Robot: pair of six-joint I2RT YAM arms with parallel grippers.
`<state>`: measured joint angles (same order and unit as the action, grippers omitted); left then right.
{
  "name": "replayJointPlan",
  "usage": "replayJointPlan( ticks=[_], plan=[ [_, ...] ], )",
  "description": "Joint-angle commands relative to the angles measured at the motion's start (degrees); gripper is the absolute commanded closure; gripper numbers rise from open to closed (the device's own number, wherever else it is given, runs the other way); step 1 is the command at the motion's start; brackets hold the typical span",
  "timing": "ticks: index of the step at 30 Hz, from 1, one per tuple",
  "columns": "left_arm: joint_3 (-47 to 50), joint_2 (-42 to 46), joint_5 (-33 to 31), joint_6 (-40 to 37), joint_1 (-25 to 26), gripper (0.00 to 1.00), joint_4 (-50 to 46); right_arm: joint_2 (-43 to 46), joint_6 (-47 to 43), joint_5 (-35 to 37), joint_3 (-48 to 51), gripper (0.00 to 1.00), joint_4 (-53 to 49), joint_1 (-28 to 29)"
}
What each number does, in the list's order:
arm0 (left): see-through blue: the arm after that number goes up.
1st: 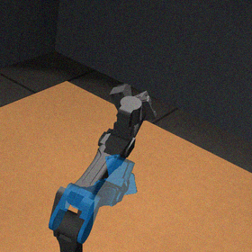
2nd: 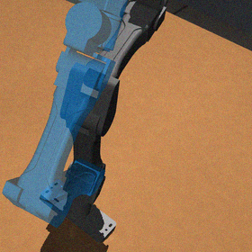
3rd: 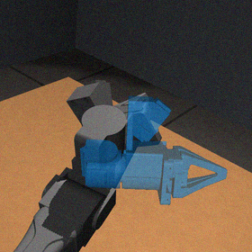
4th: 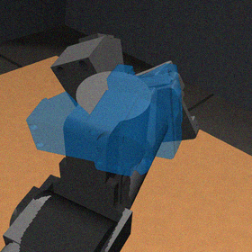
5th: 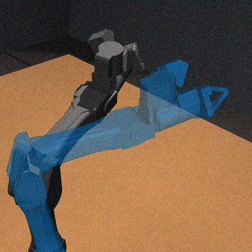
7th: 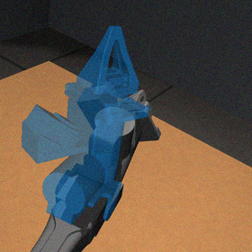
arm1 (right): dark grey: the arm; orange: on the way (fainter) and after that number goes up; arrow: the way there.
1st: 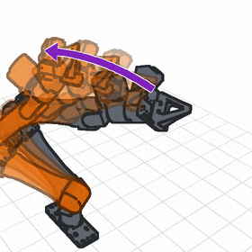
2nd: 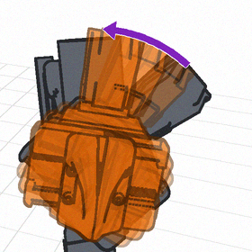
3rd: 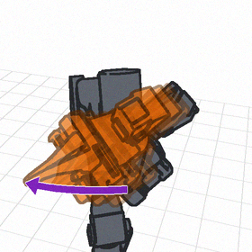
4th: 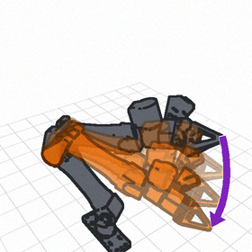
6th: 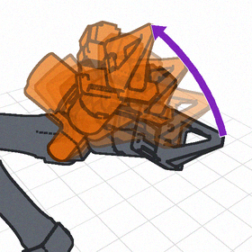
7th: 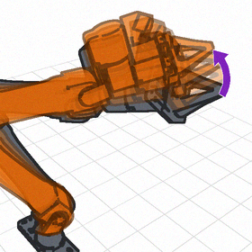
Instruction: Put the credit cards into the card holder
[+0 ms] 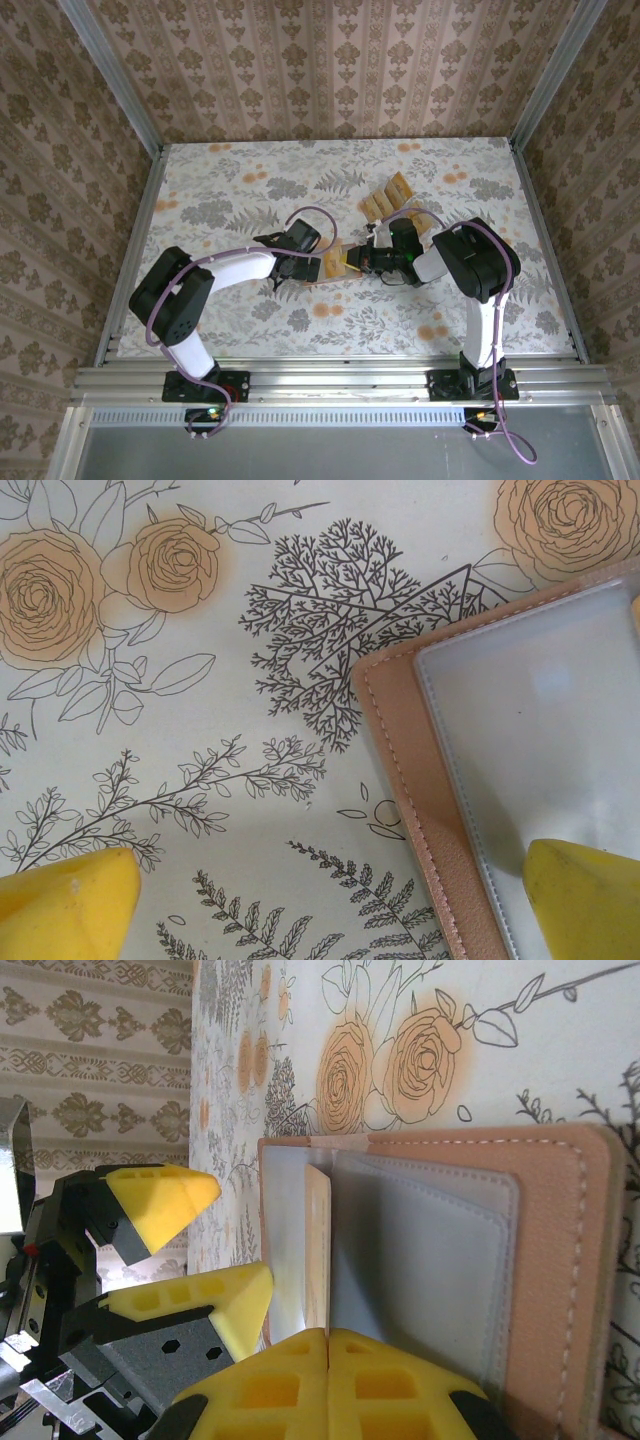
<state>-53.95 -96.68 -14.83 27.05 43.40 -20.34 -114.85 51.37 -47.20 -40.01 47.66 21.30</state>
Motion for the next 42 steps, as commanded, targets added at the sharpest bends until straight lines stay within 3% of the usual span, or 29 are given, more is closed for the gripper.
replayJointPlan(
  ticks=[1,25,42],
  plan=[
    [0.8,-0.9,-0.9,0.4,-0.3,0.0,-1.6,-1.8,-0.7,-0.7,0.4,1.0,-2.4,0.8],
    [1.0,-1.0,-0.8,0.6,-0.2,0.0,-1.5,-3.1,-0.9,0.1,-0.7,1.0,-3.7,2.0],
    [0.9,-0.8,-0.7,0.5,-0.2,0.01,-1.7,-1.9,-3.1,1.1,-0.9,1.0,-6.5,-0.9]
  ],
)
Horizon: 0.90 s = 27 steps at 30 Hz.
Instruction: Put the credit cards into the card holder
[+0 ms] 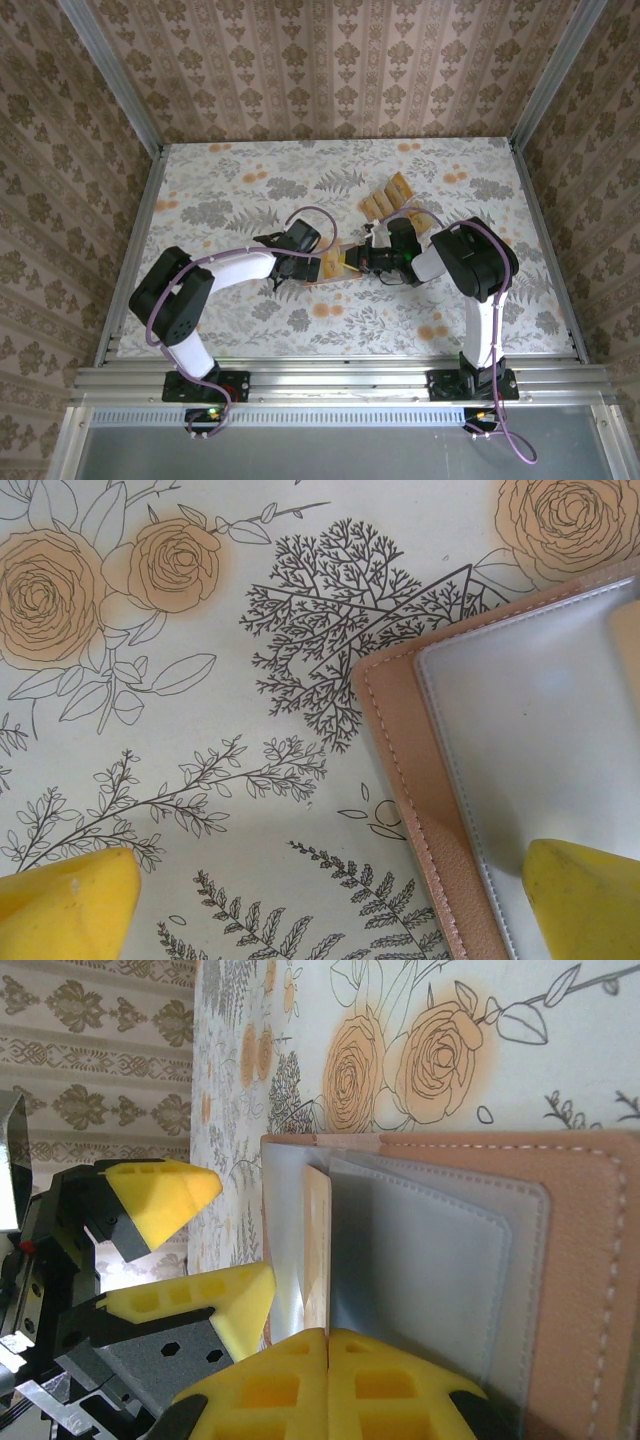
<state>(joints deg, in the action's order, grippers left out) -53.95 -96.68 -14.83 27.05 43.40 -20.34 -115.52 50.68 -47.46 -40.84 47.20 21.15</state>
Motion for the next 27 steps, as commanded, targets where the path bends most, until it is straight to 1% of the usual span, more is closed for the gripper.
replayJointPlan(
  ticks=[1,11,16,27],
  plan=[
    [0.9,-0.8,-0.7,0.5,-0.2,0.01,-1.7,-1.1,-2.7,1.5,-0.1,1.0,-6.6,-0.8],
    [0.8,-0.9,-0.7,0.5,-0.2,0.0,-1.7,0.9,-9.0,3.6,-1.6,1.0,-14.5,-1.0],
    [0.8,-1.0,-0.6,0.6,-0.2,0.0,-1.6,0.9,-9.6,4.2,-2.0,1.0,-15.5,-1.0],
    [1.0,-1.0,-0.6,0.8,-0.1,0.0,-1.5,0.1,-8.0,5.4,-2.6,1.0,-14.4,-1.0]
  ],
)
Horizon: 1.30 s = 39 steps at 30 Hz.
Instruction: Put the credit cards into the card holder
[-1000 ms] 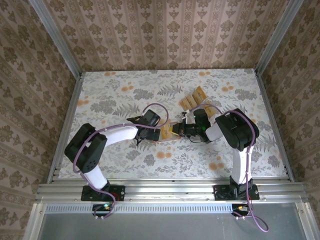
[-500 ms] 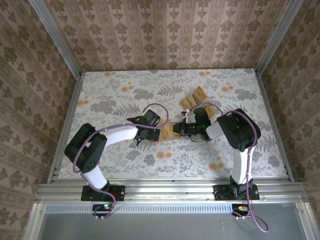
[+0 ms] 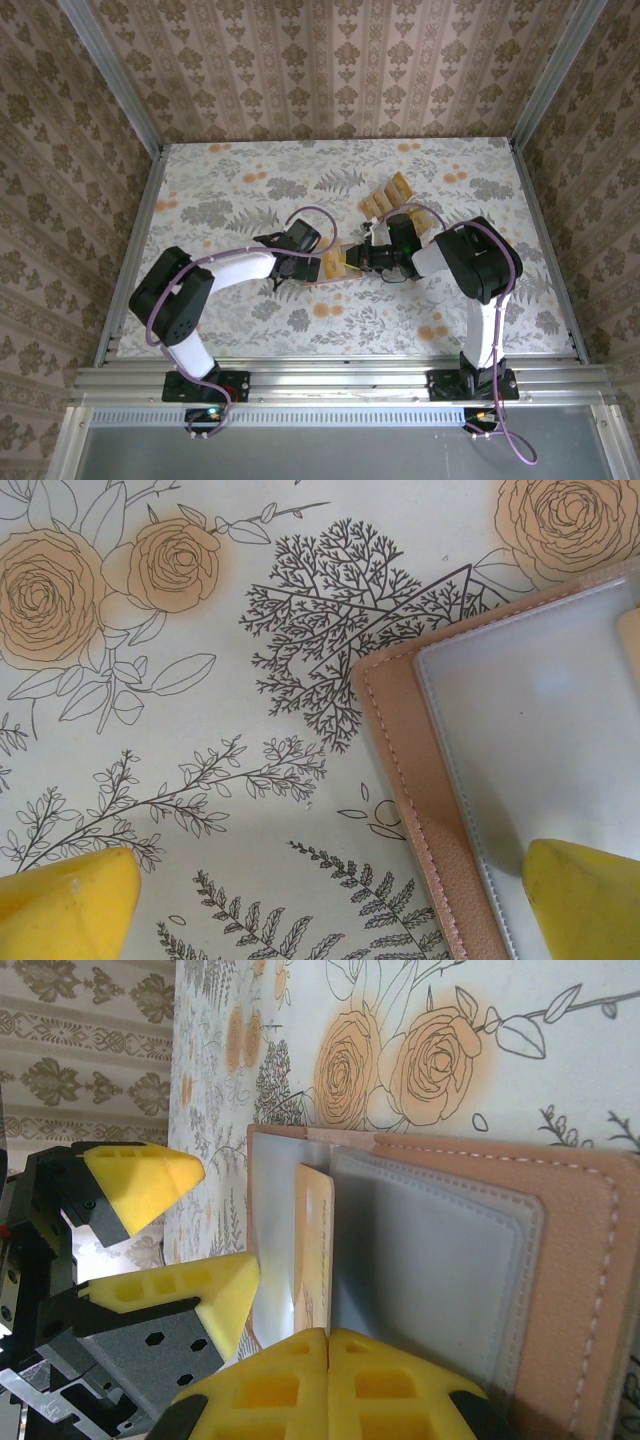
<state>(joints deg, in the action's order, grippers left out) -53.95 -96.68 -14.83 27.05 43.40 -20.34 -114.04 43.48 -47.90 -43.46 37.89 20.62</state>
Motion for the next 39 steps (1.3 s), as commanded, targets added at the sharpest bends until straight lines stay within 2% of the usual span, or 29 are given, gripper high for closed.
replayJointPlan(
  ticks=[1,25,39],
  plan=[
    [1.0,-1.0,-0.6,0.7,-0.1,0.01,-1.5,-1.5,-0.7,5.9,0.0,1.0,-4.9,-0.6],
    [1.0,-0.8,-0.7,0.8,0.0,0.0,-1.7,-3.2,2.5,7.5,0.5,1.0,-1.6,-0.8],
    [0.9,-0.9,-0.8,0.7,-0.1,0.01,-1.7,-4.0,2.4,7.9,0.2,1.0,-2.0,1.9]
  ],
)
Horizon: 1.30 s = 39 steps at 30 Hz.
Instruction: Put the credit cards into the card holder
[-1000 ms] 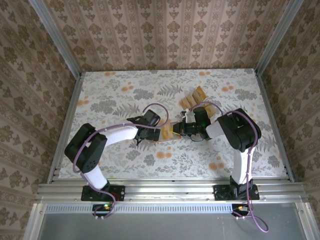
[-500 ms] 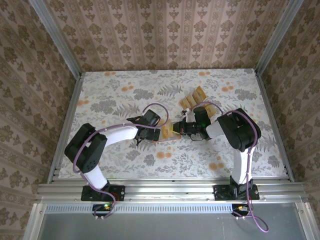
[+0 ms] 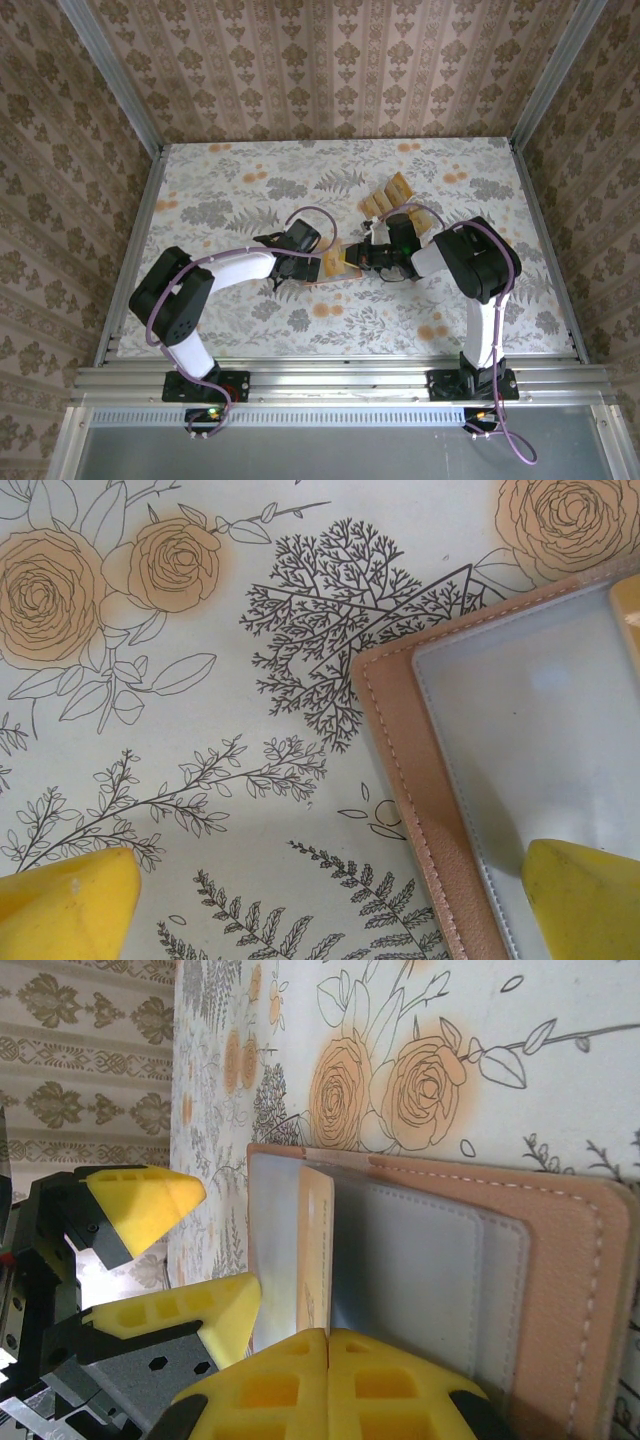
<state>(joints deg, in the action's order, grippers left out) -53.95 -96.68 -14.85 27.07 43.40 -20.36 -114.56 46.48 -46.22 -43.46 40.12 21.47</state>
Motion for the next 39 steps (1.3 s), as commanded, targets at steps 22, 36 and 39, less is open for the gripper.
replayJointPlan(
  ticks=[22,36,39],
  plan=[
    [1.2,-0.3,-1.2,0.8,-0.6,0.0,-1.6,-1.6,-0.9,7.5,0.8,0.72,-6.3,1.9],
    [2.2,1.0,-0.7,0.3,-2.4,0.01,-1.1,3.1,-6.0,11.4,-1.8,0.66,-17.8,1.8],
    [2.3,1.1,-0.7,0.3,-2.5,0.01,-1.1,2.5,-5.8,11.2,-1.8,0.79,-17.5,1.8]
  ],
)
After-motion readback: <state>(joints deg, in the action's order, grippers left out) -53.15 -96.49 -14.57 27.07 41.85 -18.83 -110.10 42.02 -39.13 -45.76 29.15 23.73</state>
